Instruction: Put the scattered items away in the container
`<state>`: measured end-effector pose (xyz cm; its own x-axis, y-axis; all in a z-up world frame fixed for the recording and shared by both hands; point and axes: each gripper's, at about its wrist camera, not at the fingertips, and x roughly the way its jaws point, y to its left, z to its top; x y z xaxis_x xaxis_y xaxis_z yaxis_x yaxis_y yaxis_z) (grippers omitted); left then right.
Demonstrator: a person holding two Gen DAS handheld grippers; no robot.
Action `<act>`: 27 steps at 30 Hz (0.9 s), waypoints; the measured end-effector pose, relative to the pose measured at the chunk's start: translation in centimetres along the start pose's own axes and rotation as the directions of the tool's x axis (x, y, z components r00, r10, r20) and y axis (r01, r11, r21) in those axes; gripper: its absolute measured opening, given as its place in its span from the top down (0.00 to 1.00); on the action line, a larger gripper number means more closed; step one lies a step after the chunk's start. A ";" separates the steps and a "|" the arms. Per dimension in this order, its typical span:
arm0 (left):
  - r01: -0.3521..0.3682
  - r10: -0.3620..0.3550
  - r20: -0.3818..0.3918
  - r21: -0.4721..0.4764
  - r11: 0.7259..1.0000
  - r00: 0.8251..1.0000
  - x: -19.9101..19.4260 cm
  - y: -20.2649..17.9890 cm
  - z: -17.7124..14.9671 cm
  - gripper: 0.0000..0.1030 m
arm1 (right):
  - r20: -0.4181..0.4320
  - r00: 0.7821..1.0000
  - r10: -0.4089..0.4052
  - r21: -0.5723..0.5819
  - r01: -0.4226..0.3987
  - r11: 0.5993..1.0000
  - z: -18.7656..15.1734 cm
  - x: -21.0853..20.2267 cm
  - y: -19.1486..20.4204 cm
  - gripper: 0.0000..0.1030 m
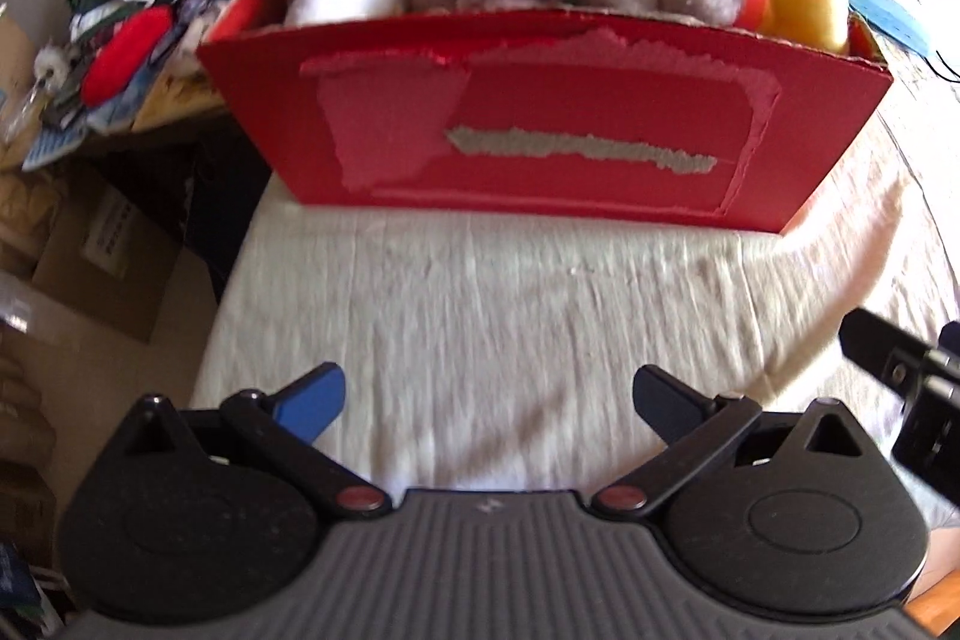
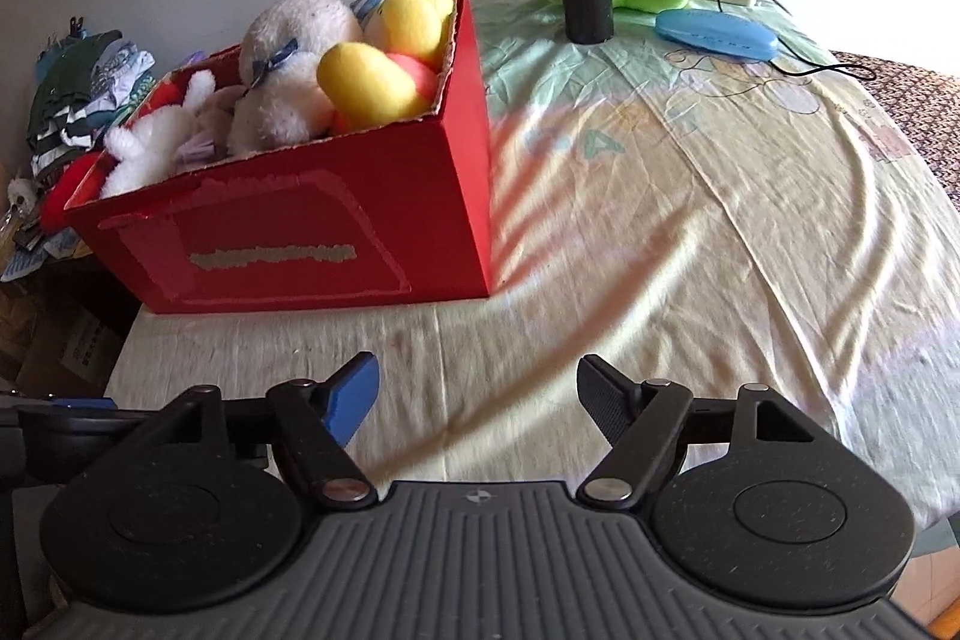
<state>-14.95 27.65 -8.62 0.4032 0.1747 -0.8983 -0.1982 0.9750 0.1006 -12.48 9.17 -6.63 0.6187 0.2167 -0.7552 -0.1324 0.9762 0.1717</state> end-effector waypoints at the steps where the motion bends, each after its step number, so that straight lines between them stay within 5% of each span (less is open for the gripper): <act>1: 0.002 -0.001 -0.006 0.010 1.000 1.000 0.1 0.4 0.3 0.01 | 0.002 1.000 -0.008 0.011 0.008 1.000 0.0 0.0 0.3 0.26; 11: 0.032 -0.032 -0.007 0.044 0.999 0.999 1.2 6.1 2.0 0.01 | -0.053 0.997 -0.055 0.109 0.060 0.992 -0.4 1.7 4.8 0.28; 27: 0.077 -0.076 -0.020 0.079 0.994 0.997 2.3 8.5 3.4 0.01 | -0.023 0.986 -0.165 0.086 0.167 0.982 -0.4 2.2 9.1 0.23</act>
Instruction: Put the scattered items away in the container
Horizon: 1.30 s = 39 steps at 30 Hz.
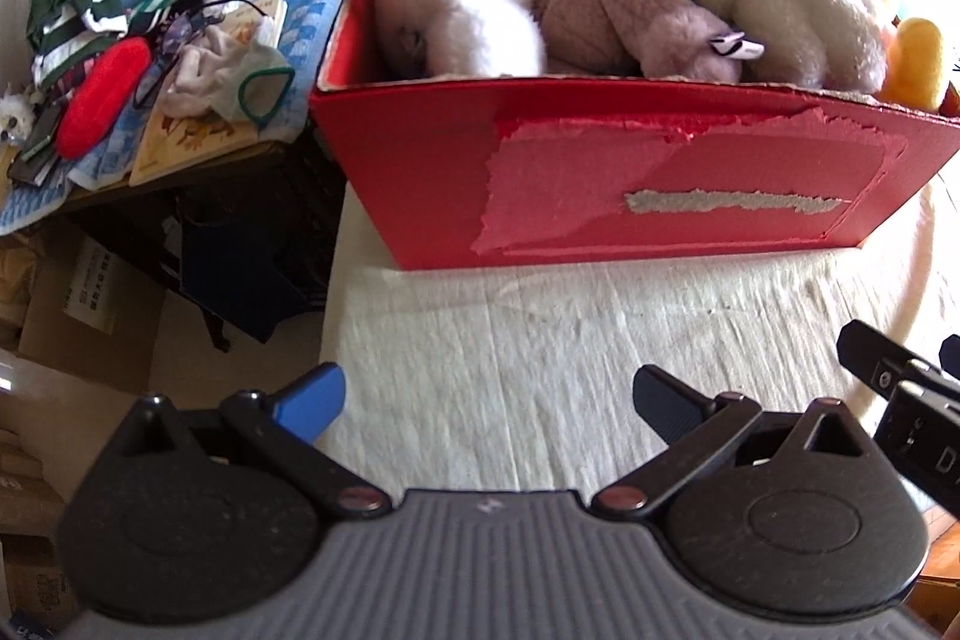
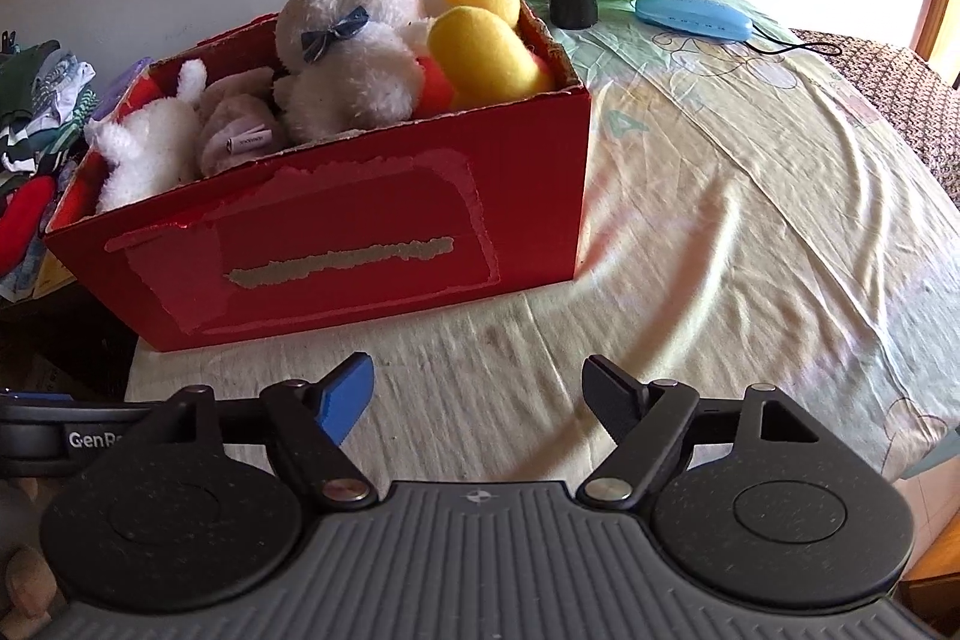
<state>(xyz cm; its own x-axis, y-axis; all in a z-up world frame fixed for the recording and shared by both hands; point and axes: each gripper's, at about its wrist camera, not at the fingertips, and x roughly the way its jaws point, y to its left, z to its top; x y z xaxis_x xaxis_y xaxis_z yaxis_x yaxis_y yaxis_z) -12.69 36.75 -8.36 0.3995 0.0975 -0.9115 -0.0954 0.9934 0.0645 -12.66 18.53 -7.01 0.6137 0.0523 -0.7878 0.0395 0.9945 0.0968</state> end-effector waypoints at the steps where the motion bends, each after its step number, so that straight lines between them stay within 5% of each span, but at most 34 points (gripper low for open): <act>1: -0.002 0.002 -0.002 -0.005 1.000 1.000 0.1 0.1 0.1 0.01 | -0.005 1.000 -0.007 -0.012 0.007 1.000 0.1 0.0 0.2 0.22; 15: 0.002 -0.001 0.016 -0.062 0.998 1.000 0.2 -1.0 0.6 0.01 | 0.001 1.000 0.007 -0.071 -0.007 0.997 1.8 0.1 -0.7 0.20; 39: -0.035 0.037 0.062 -0.037 0.999 0.997 -1.3 -3.6 1.2 0.01 | 0.052 0.996 0.074 -0.057 -0.071 0.996 3.1 -0.3 -3.0 0.35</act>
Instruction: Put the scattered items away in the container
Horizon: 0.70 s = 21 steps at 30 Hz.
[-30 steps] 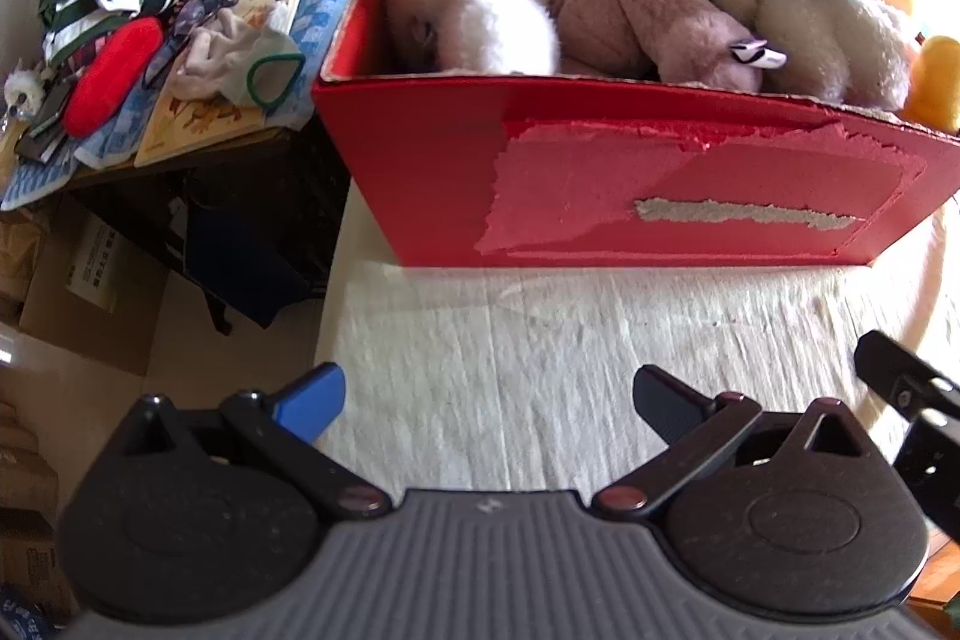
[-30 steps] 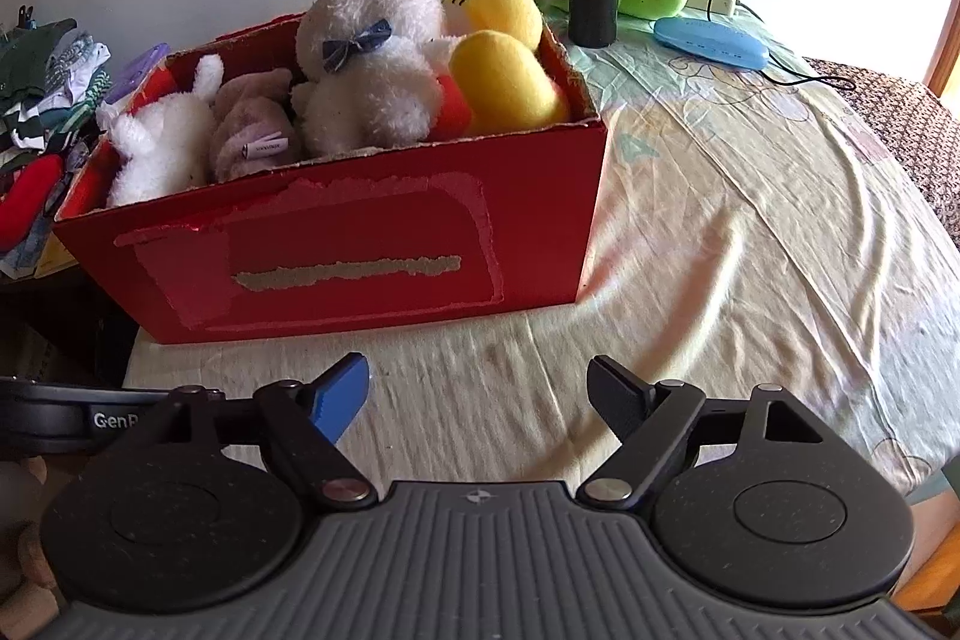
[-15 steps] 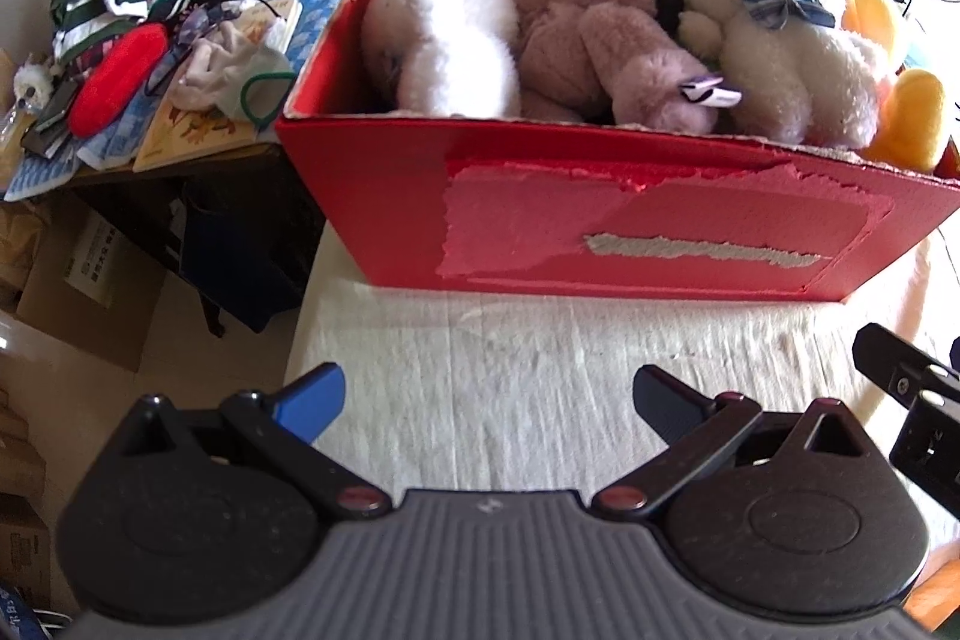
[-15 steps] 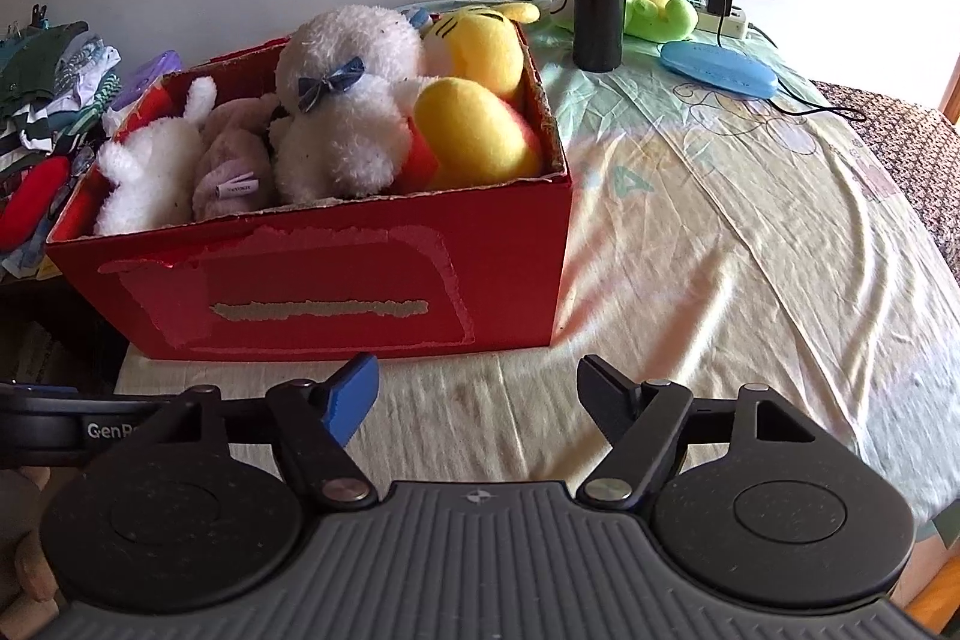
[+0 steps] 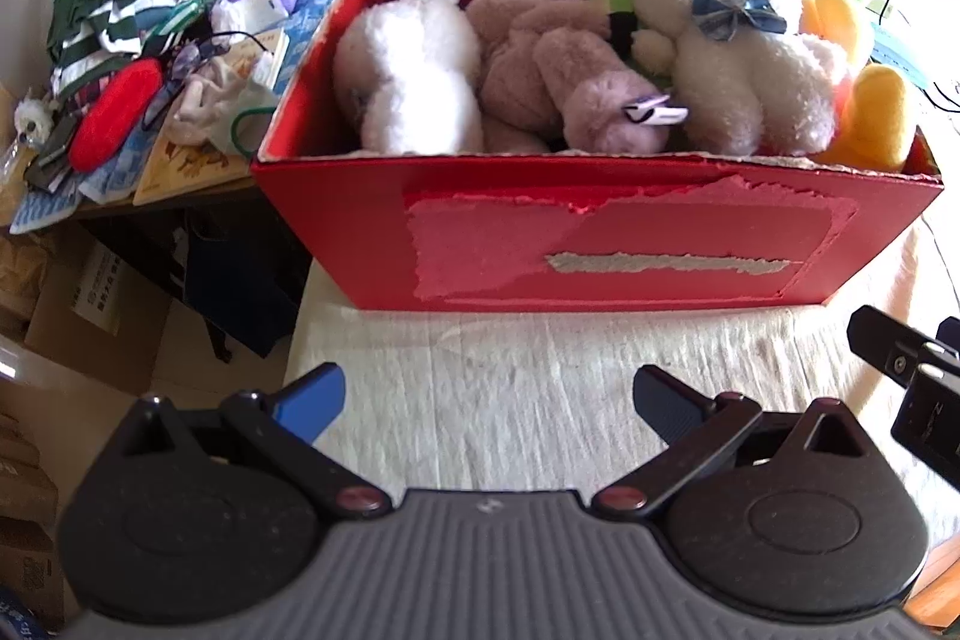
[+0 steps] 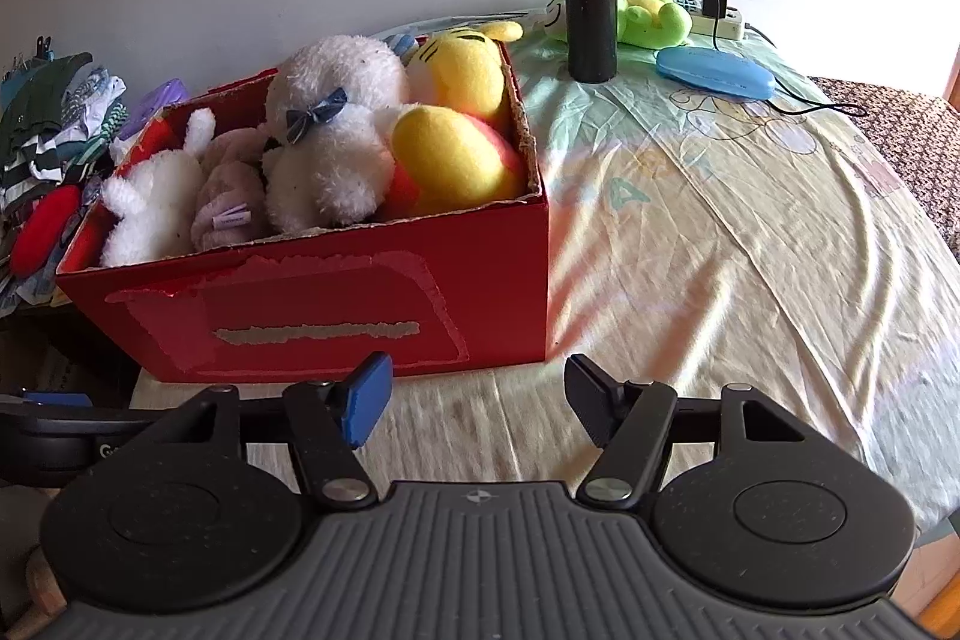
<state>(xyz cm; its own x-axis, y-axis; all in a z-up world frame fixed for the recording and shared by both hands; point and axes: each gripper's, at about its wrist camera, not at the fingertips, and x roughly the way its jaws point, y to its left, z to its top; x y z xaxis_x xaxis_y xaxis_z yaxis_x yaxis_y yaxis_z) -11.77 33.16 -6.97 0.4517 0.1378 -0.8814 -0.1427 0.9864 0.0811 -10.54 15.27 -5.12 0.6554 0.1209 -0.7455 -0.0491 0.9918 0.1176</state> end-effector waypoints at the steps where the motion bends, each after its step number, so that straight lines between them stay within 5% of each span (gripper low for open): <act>1: -0.001 0.001 -0.001 0.004 1.000 1.000 0.0 -0.1 0.0 0.01 | -0.003 1.000 -0.001 0.008 0.001 1.000 0.0 0.0 -0.1 0.35; 21: 0.015 -0.011 -0.042 0.118 0.993 0.999 0.3 -5.4 -0.5 0.01 | -0.050 0.998 -0.044 0.117 0.049 0.992 -1.0 -0.2 -4.6 0.35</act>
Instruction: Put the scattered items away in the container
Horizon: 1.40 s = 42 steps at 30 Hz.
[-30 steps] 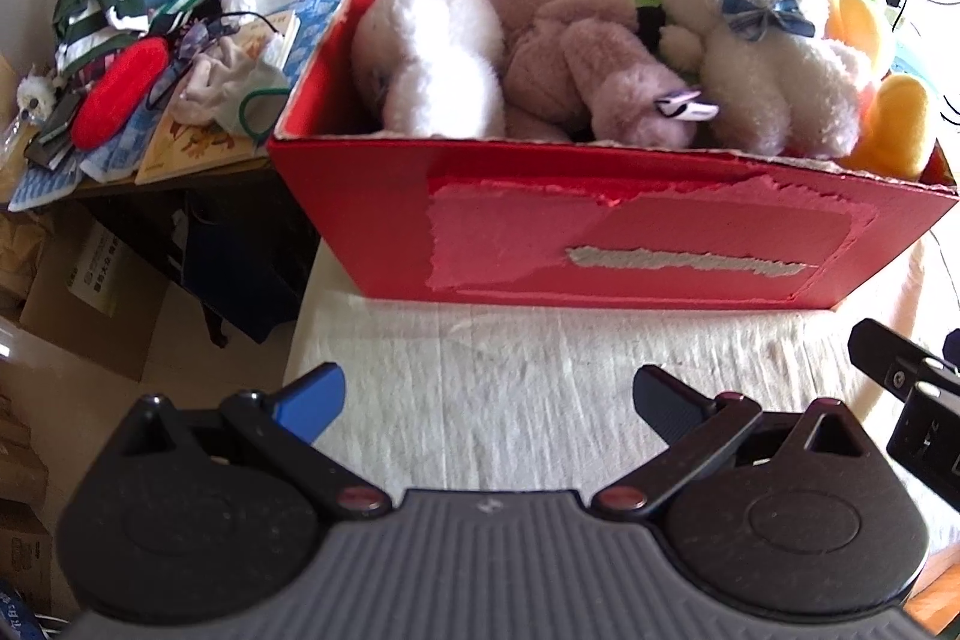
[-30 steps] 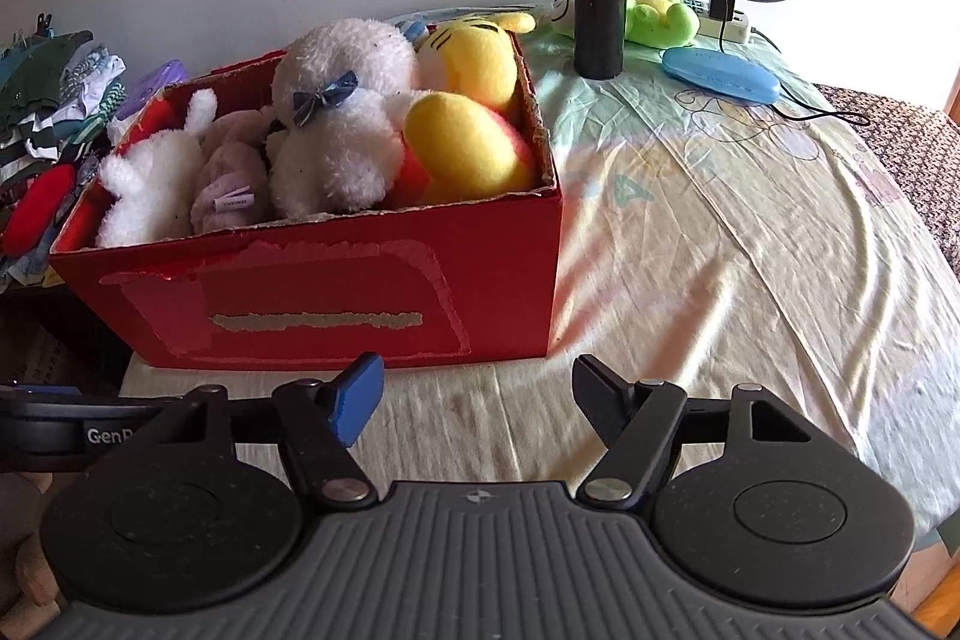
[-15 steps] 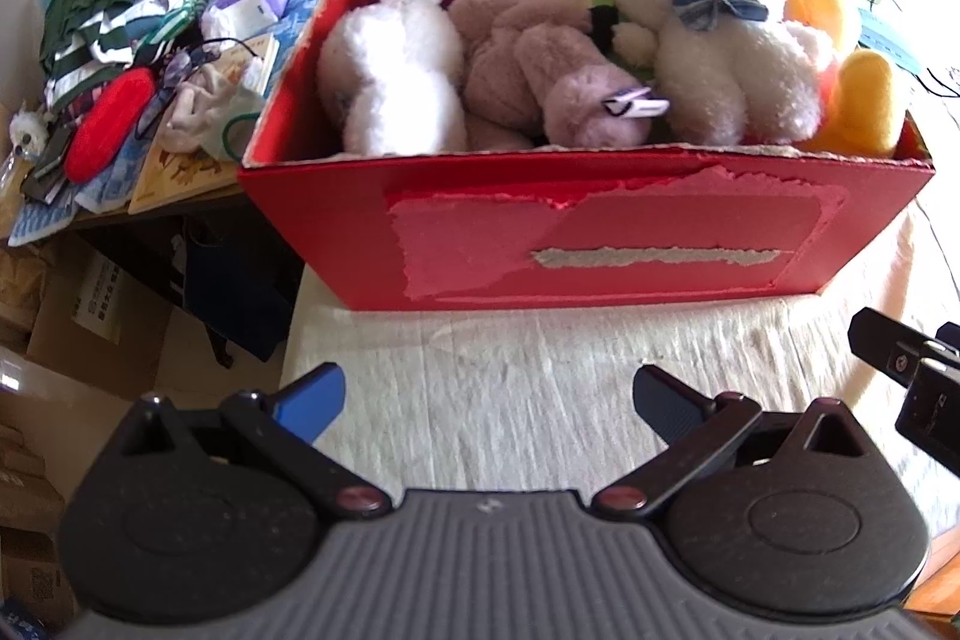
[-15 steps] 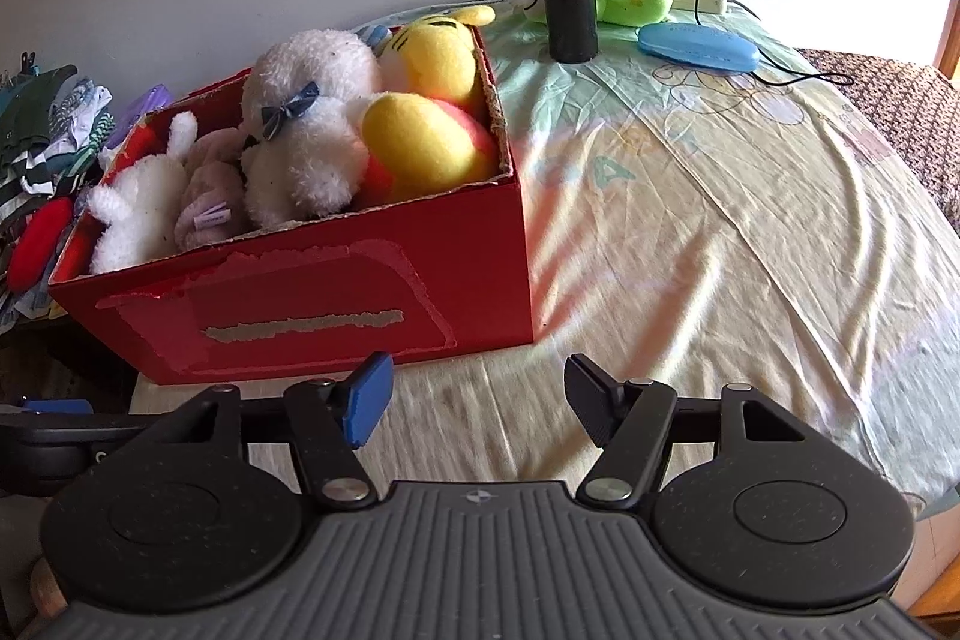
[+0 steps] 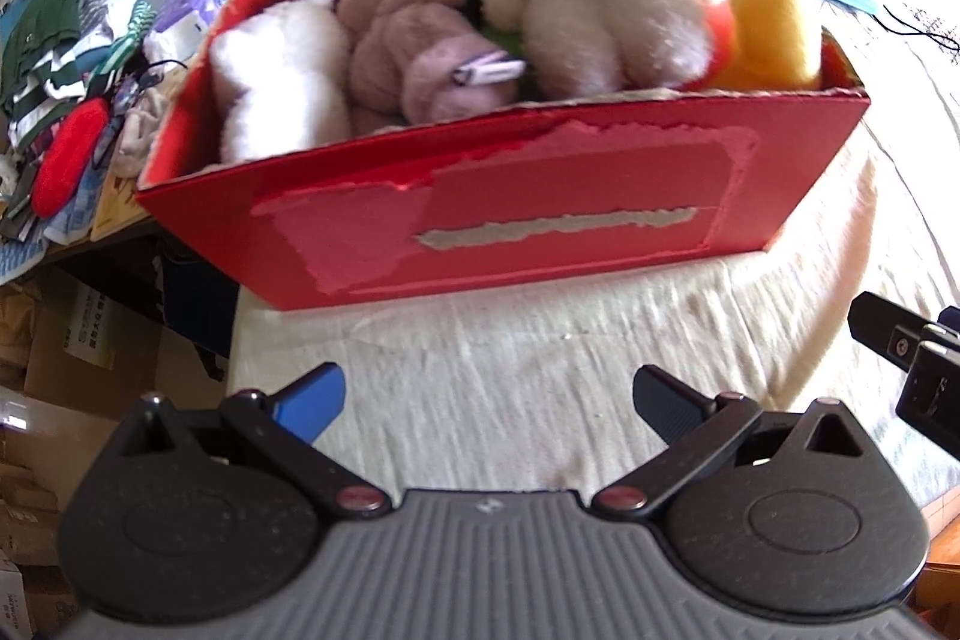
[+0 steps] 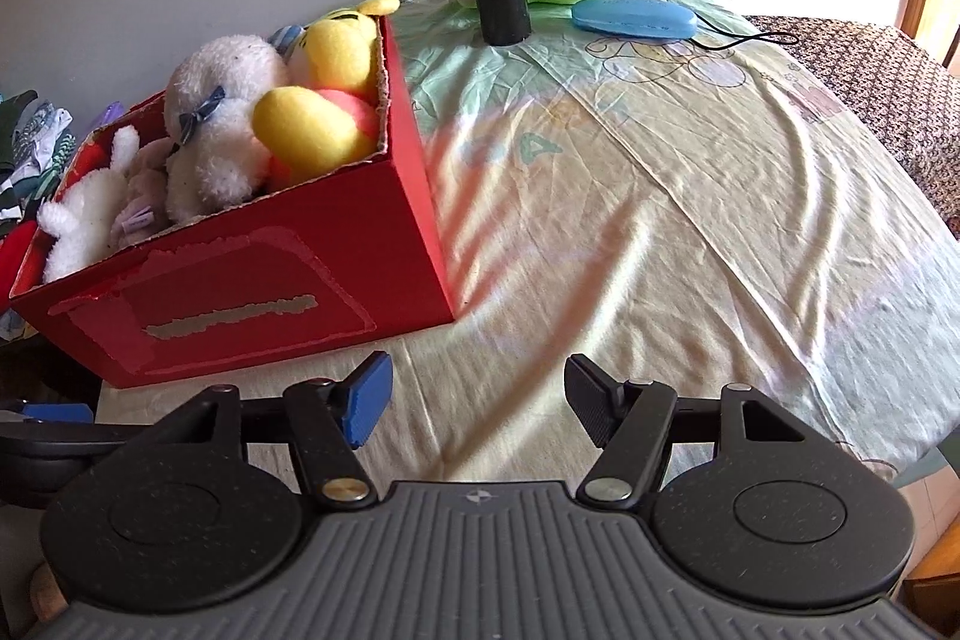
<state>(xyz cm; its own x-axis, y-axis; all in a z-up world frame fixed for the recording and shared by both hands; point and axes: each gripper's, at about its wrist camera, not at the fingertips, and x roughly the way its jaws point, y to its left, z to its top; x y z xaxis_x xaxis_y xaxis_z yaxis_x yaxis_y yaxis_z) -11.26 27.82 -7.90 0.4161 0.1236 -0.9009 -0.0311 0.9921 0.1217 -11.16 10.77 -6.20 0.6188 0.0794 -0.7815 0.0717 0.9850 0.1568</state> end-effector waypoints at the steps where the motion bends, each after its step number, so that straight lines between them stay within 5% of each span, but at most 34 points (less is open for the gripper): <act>1: -0.001 0.001 -0.002 -0.001 1.000 1.000 0.1 -0.2 0.0 0.01 | -0.001 1.000 0.002 -0.001 -0.002 1.000 0.0 0.0 -0.2 0.35; 29: -0.044 0.052 0.061 -0.123 0.991 0.997 -2.6 -6.7 3.4 0.01 | 0.067 0.998 0.004 -0.039 -0.001 0.999 4.2 0.2 -7.1 0.32; 42: -0.032 0.045 0.086 -0.148 0.988 0.995 -3.7 -2.4 6.4 0.01 | 0.148 0.989 0.005 -0.055 0.003 0.998 7.2 -1.5 -2.4 0.27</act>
<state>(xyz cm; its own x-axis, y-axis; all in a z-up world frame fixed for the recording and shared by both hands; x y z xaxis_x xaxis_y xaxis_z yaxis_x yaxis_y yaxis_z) -6.96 24.86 -2.18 0.4911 0.1660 -0.8551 -0.1788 0.9800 0.0875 -6.60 7.17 -1.09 0.7281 0.0609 -0.6827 0.0303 0.9922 0.1208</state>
